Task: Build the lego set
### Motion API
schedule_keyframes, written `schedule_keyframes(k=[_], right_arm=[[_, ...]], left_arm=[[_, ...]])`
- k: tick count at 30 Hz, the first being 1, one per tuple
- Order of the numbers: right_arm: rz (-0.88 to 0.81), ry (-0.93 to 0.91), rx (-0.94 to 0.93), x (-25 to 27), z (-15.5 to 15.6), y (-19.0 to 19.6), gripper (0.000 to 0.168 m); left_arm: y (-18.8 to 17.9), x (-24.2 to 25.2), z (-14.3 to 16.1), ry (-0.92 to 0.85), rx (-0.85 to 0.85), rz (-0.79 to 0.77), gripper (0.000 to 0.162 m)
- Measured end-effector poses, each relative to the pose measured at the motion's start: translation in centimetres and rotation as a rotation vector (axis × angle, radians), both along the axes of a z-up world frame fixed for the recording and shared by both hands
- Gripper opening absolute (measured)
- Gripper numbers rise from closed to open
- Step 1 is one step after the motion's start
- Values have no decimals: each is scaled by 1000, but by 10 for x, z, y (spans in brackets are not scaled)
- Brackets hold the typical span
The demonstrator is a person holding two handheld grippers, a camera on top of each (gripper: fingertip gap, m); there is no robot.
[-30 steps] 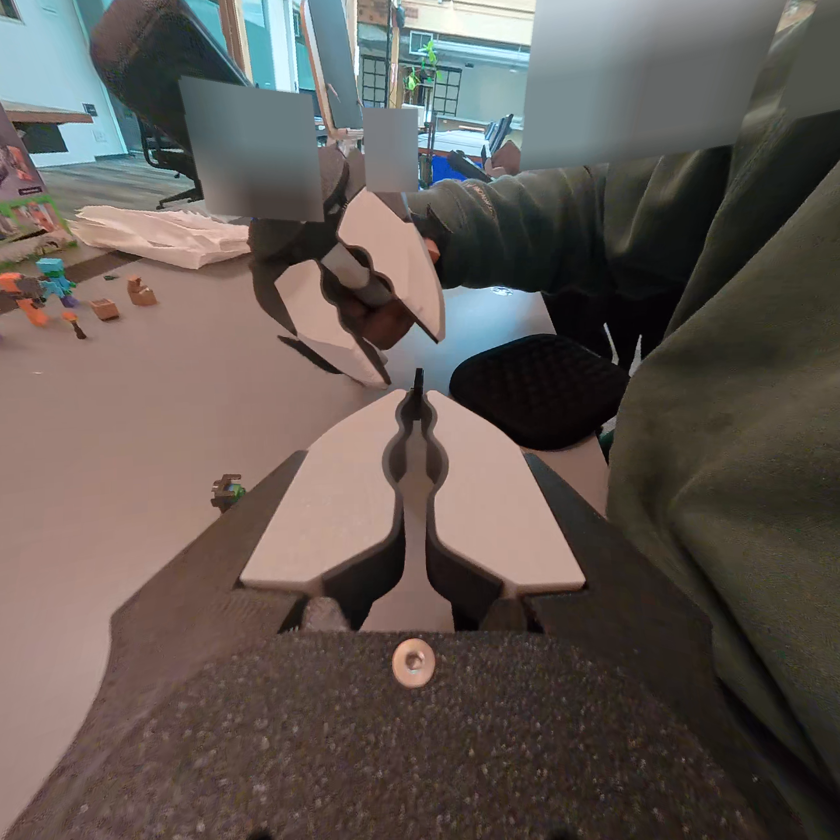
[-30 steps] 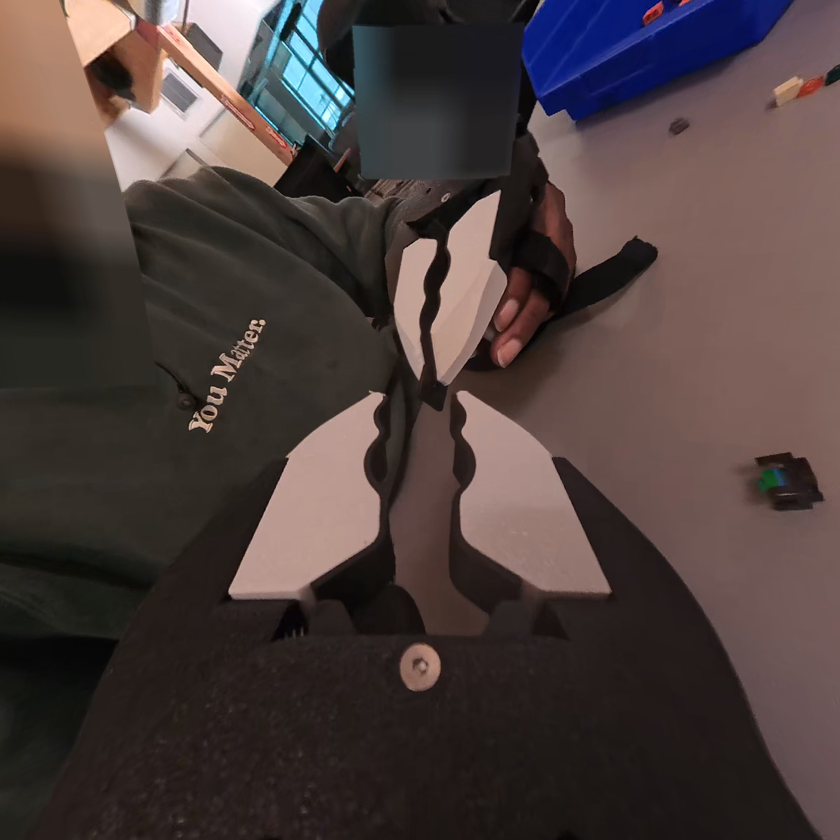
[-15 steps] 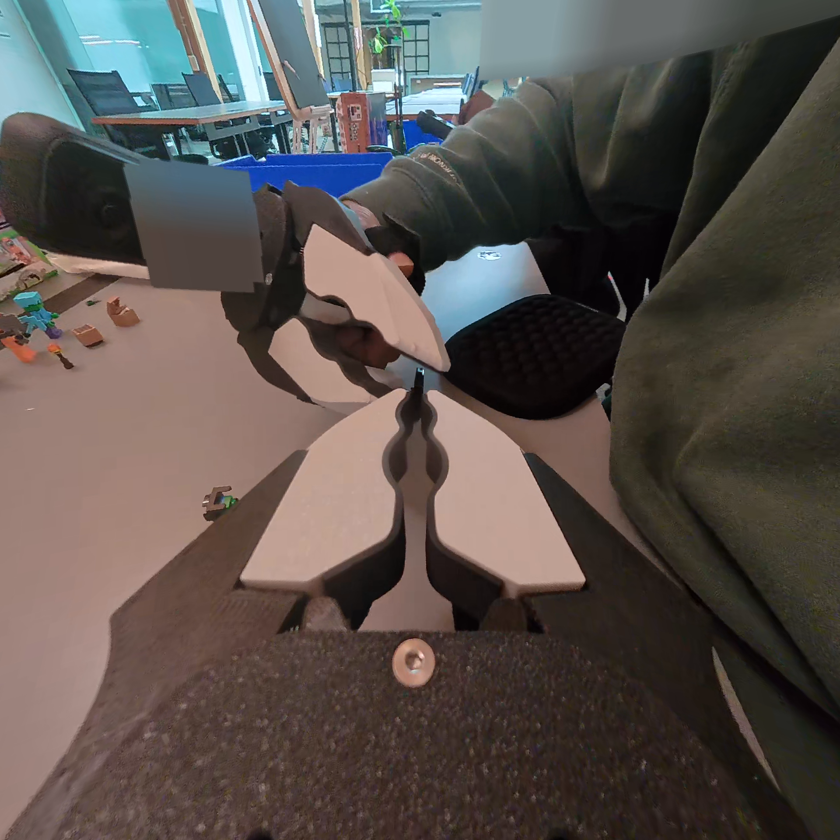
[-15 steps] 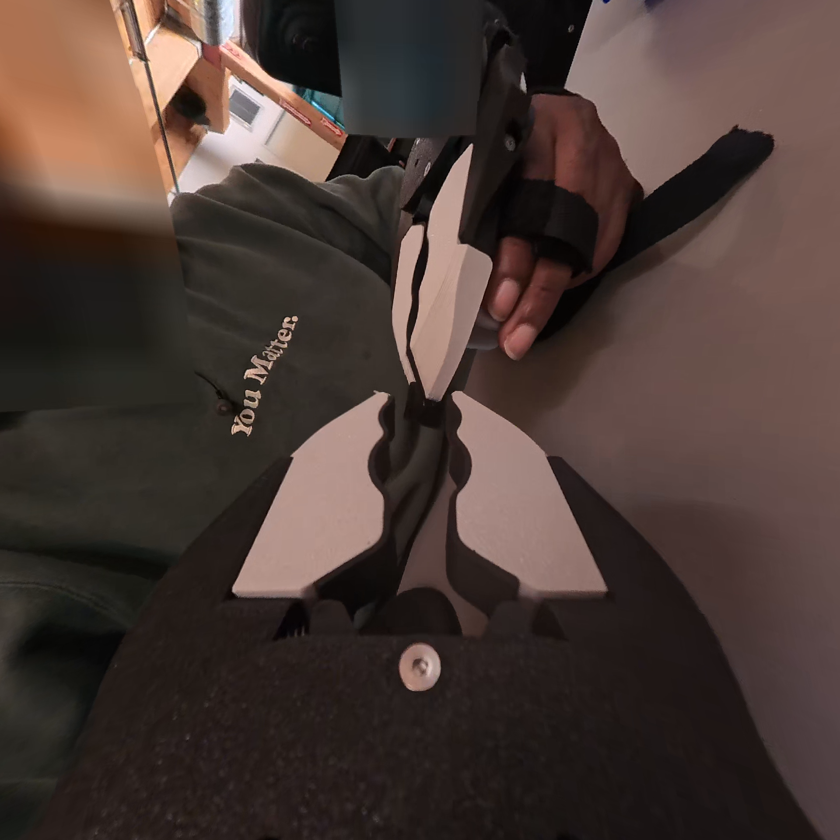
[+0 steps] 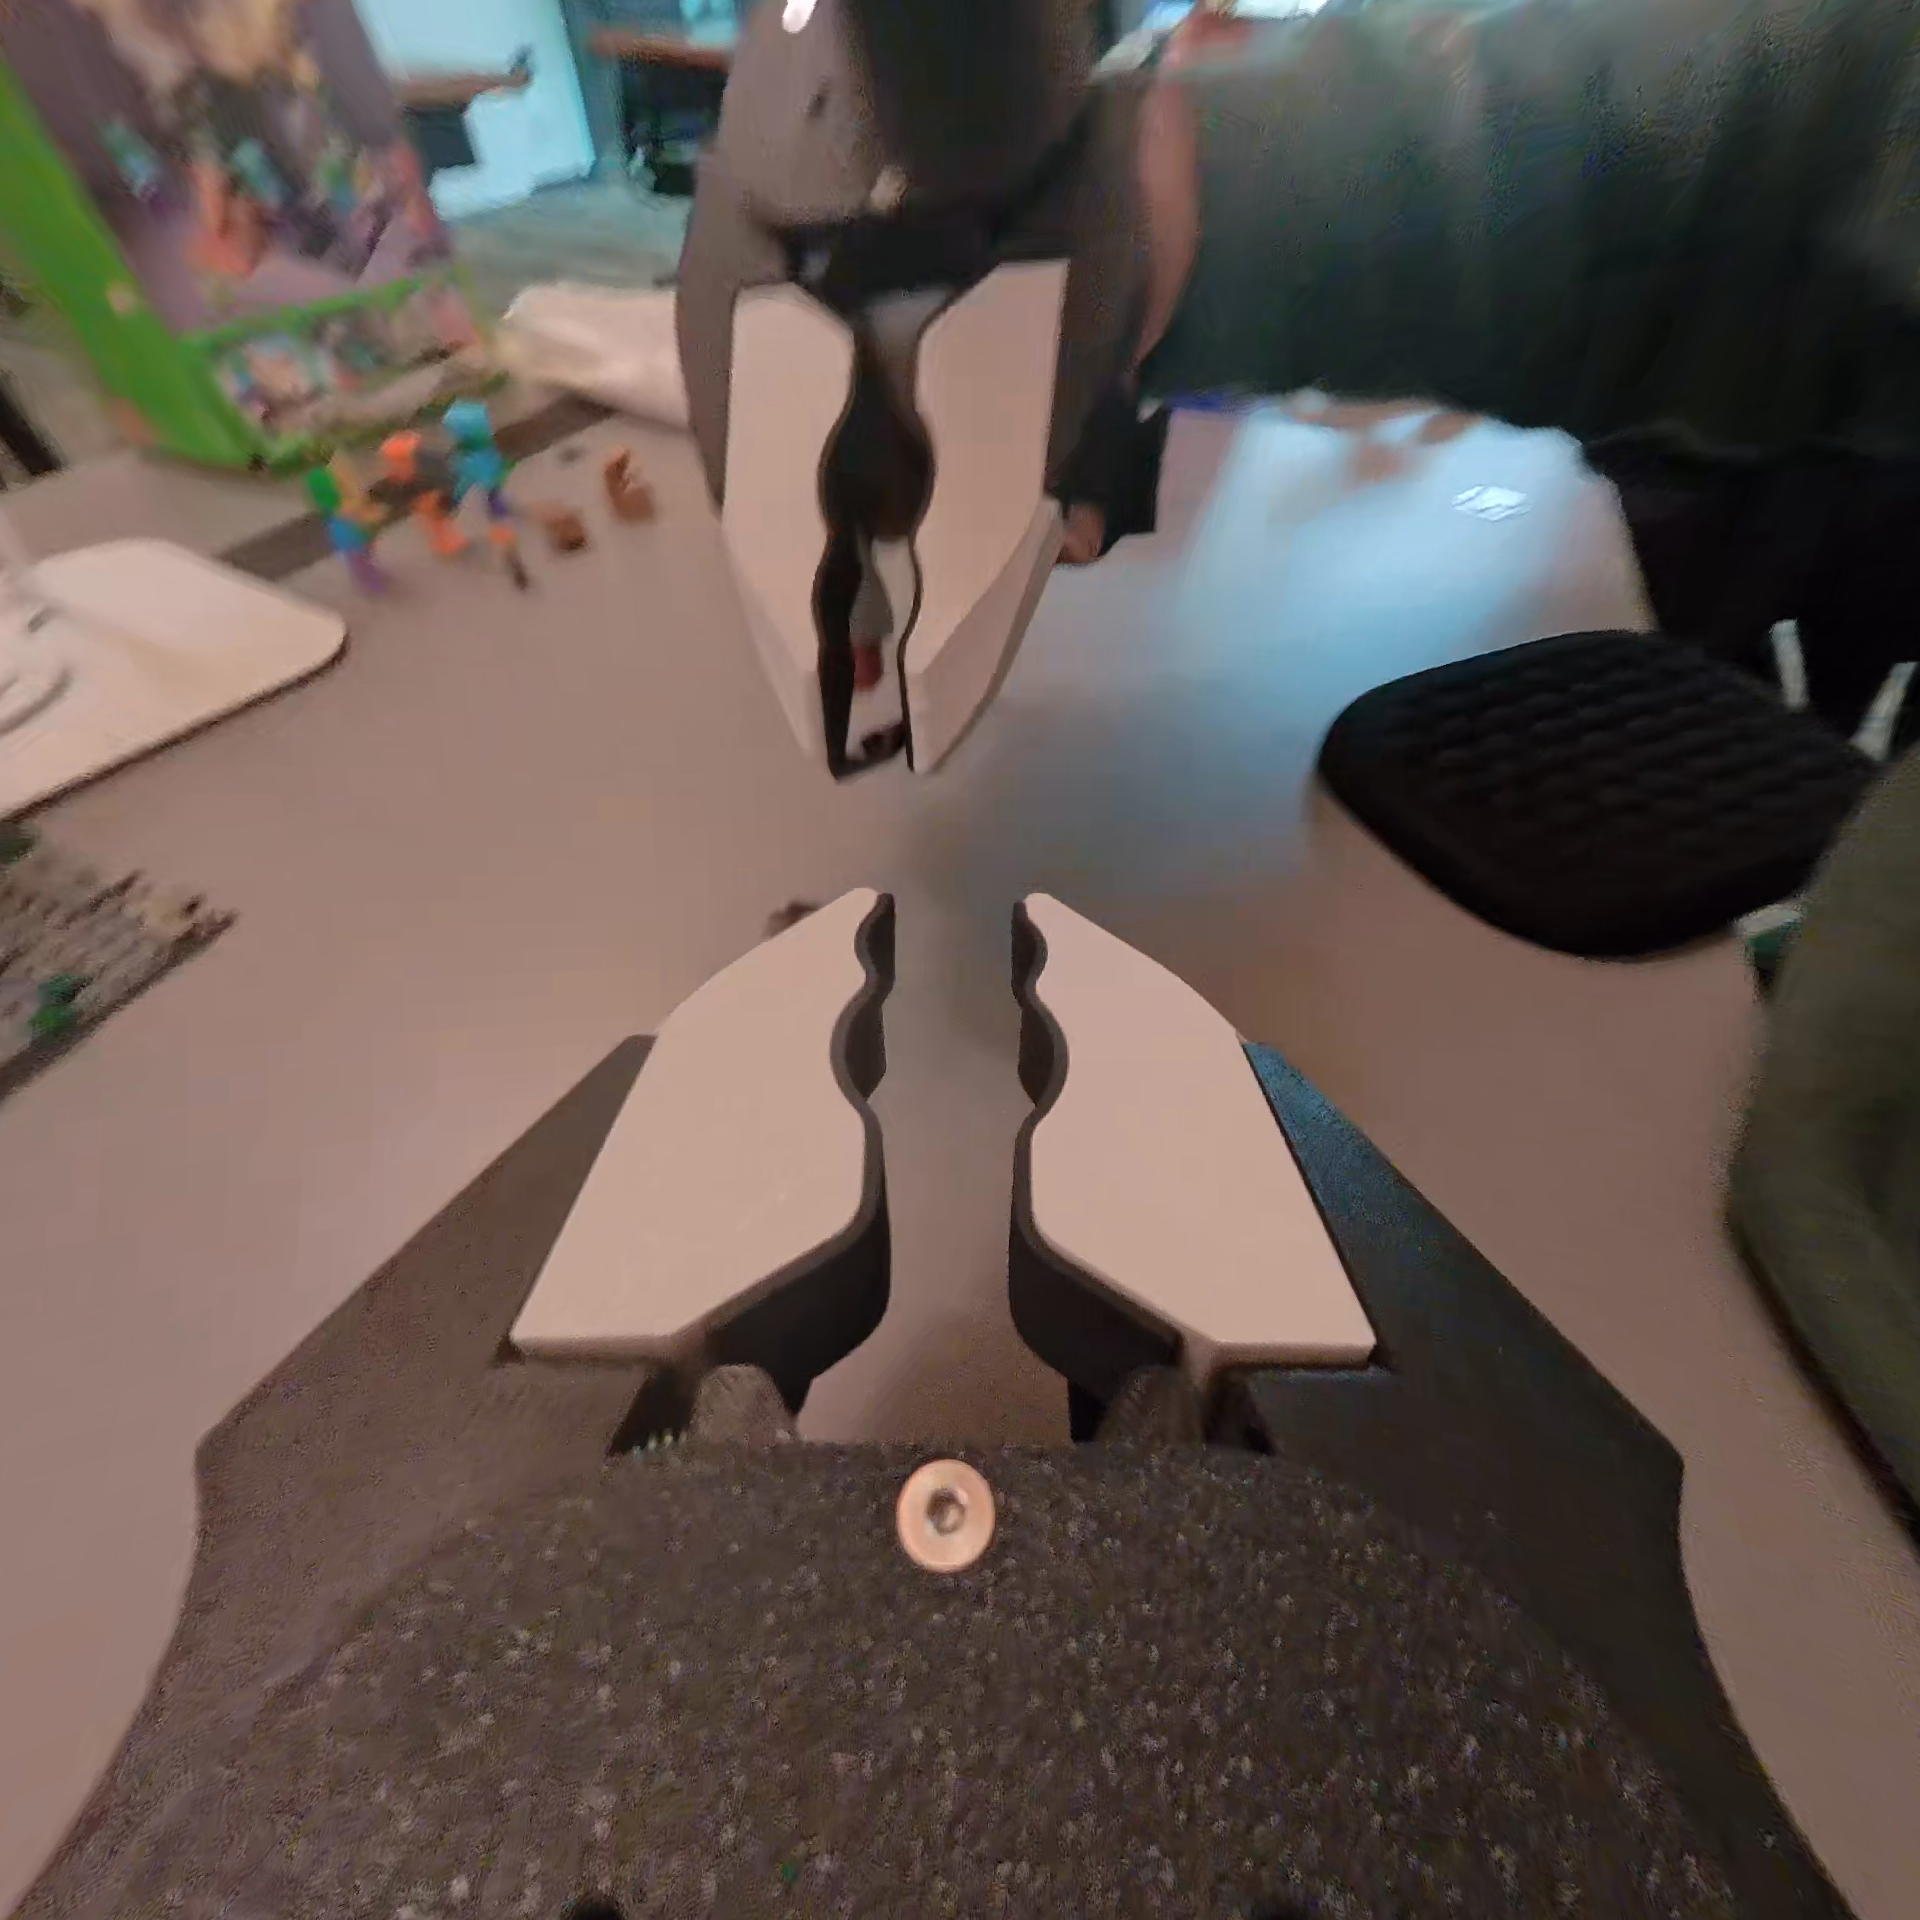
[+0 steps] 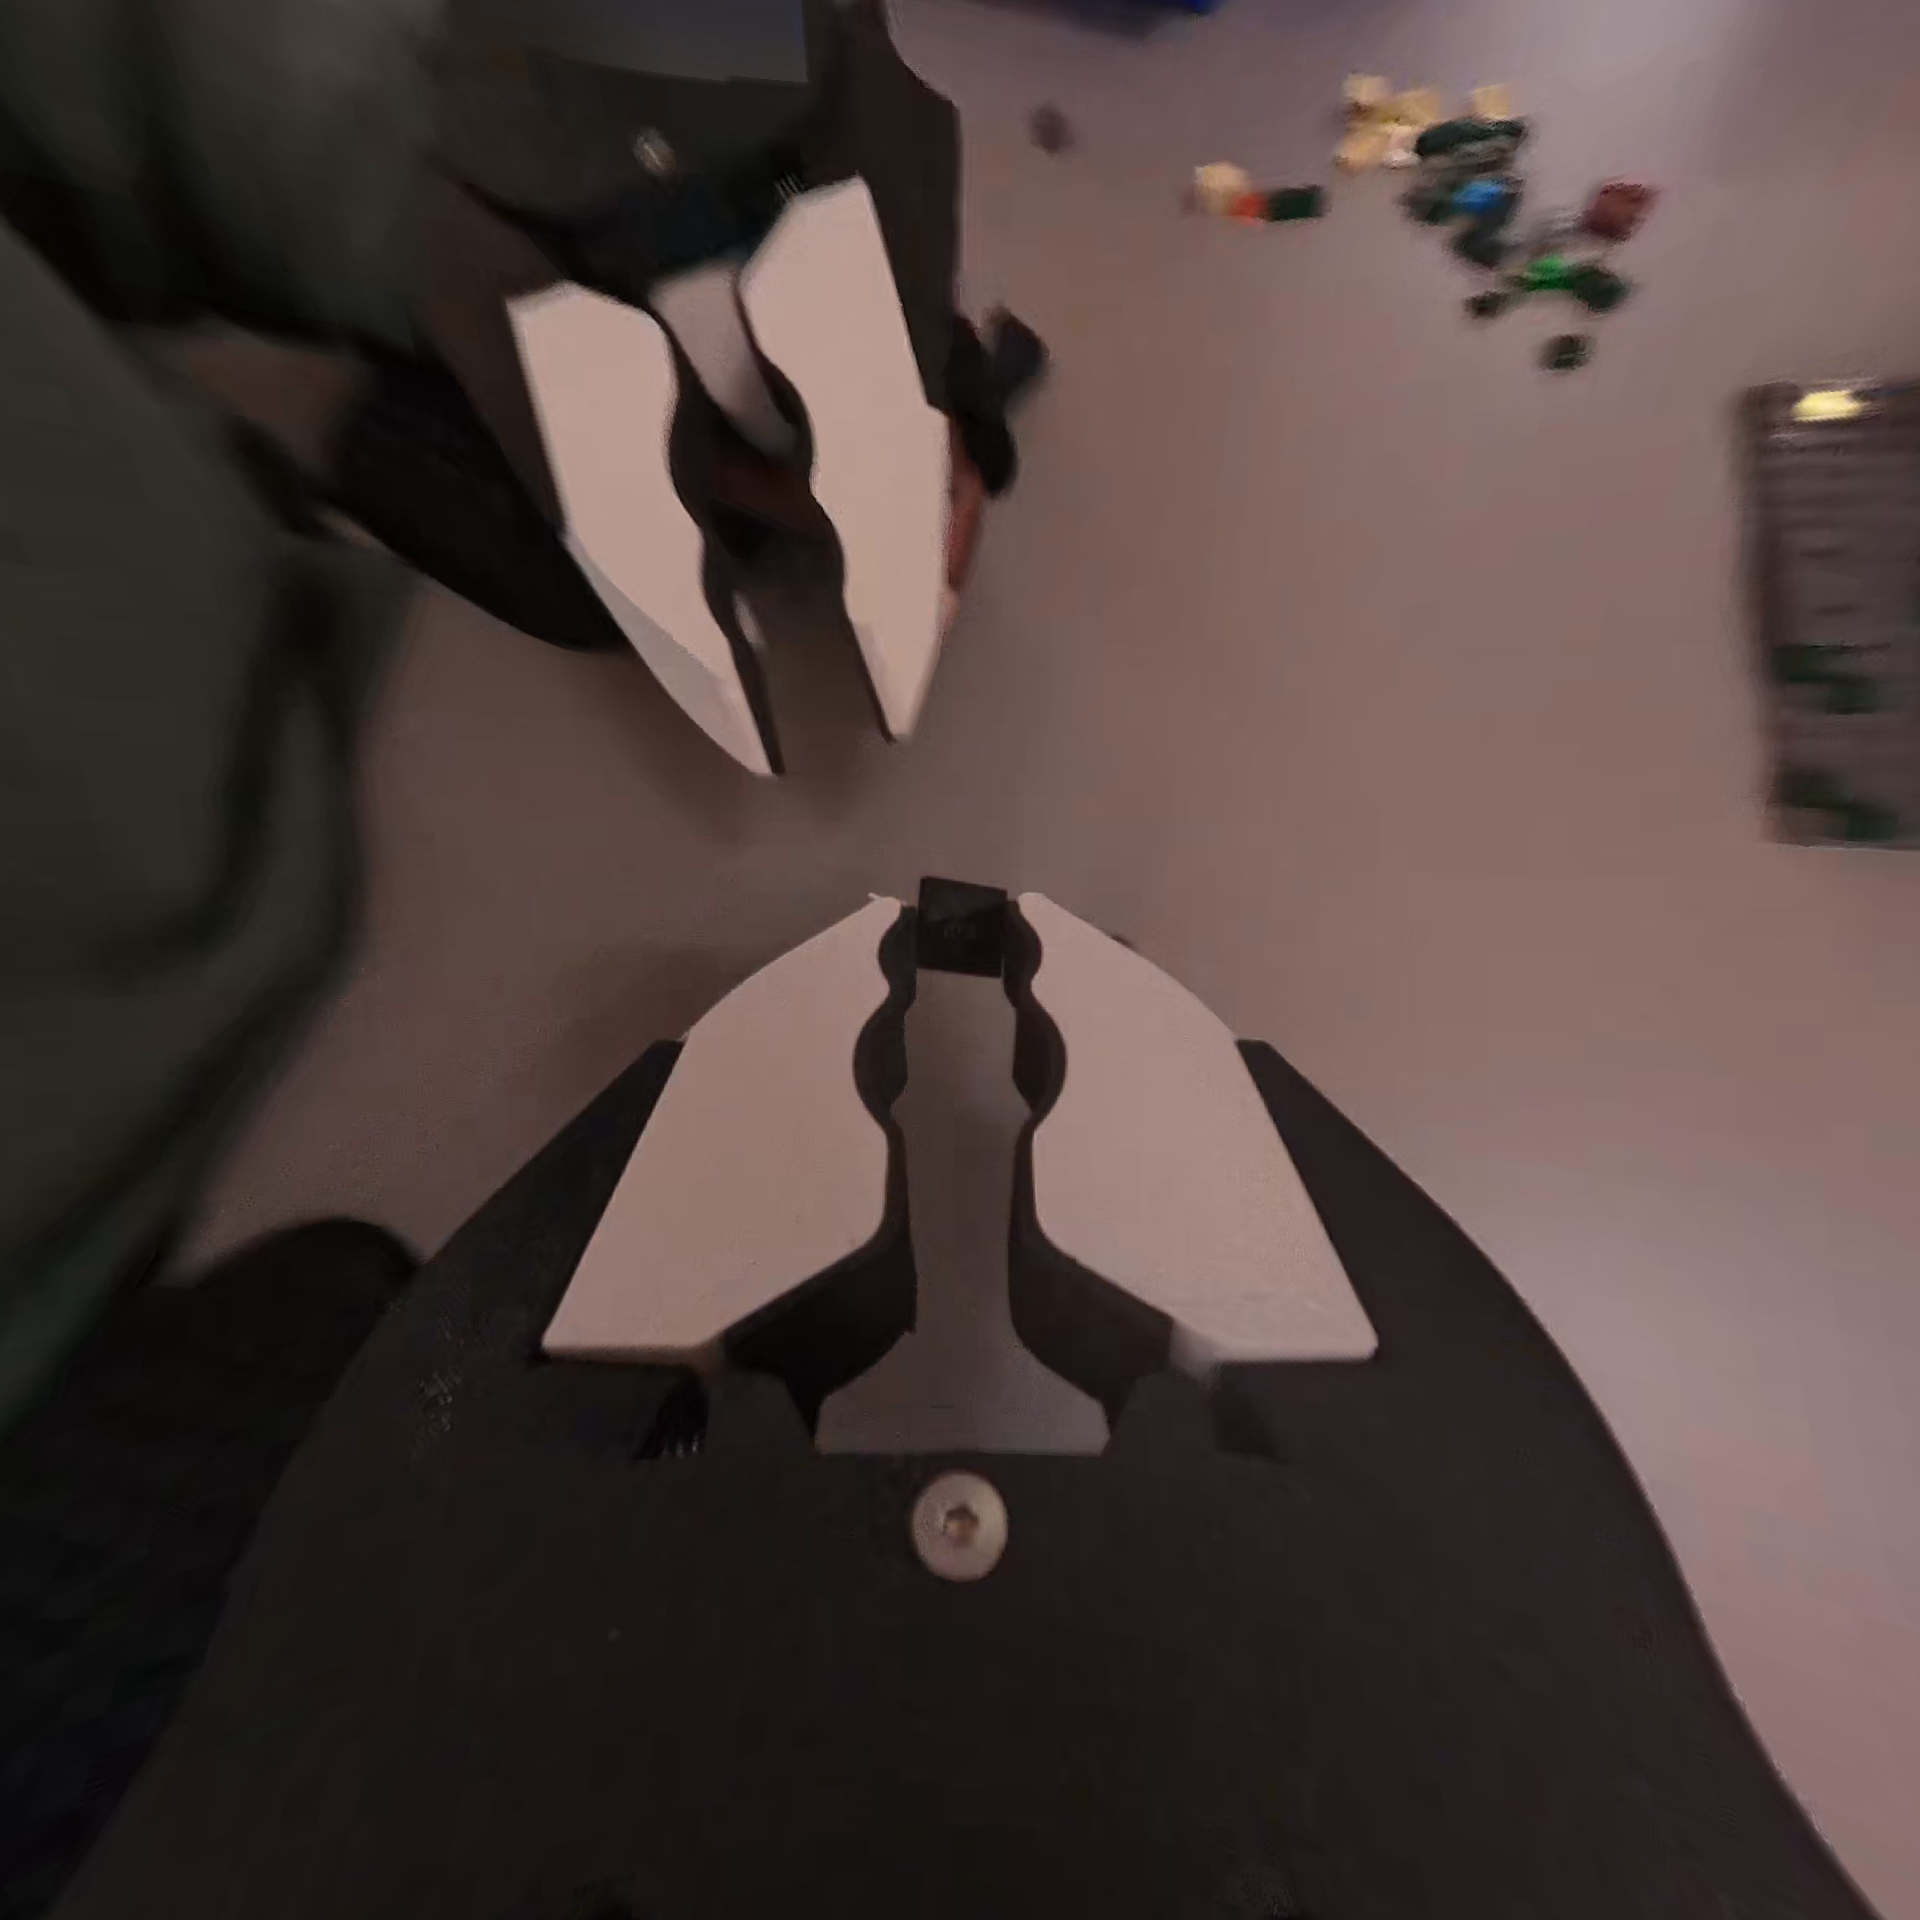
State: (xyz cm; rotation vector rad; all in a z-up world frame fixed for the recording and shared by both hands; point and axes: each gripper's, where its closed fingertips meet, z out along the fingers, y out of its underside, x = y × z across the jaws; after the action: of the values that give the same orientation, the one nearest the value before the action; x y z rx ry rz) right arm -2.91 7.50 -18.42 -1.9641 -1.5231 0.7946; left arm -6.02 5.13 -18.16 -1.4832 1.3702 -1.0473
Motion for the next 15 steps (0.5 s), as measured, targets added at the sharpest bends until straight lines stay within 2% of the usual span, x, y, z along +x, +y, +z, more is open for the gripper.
schedule_keyframes(k=[4,9,15], right_arm=[[1,-127,115,8,-14,19,15],[22,-197,196,10,-37,25,15],[31,-234,230,16,-47,24,16]], left_arm=[[17,0,-16,86,22,70,20],[29,10,-36,222,58,56,19],[44,20,-52,334,105,39,20]])
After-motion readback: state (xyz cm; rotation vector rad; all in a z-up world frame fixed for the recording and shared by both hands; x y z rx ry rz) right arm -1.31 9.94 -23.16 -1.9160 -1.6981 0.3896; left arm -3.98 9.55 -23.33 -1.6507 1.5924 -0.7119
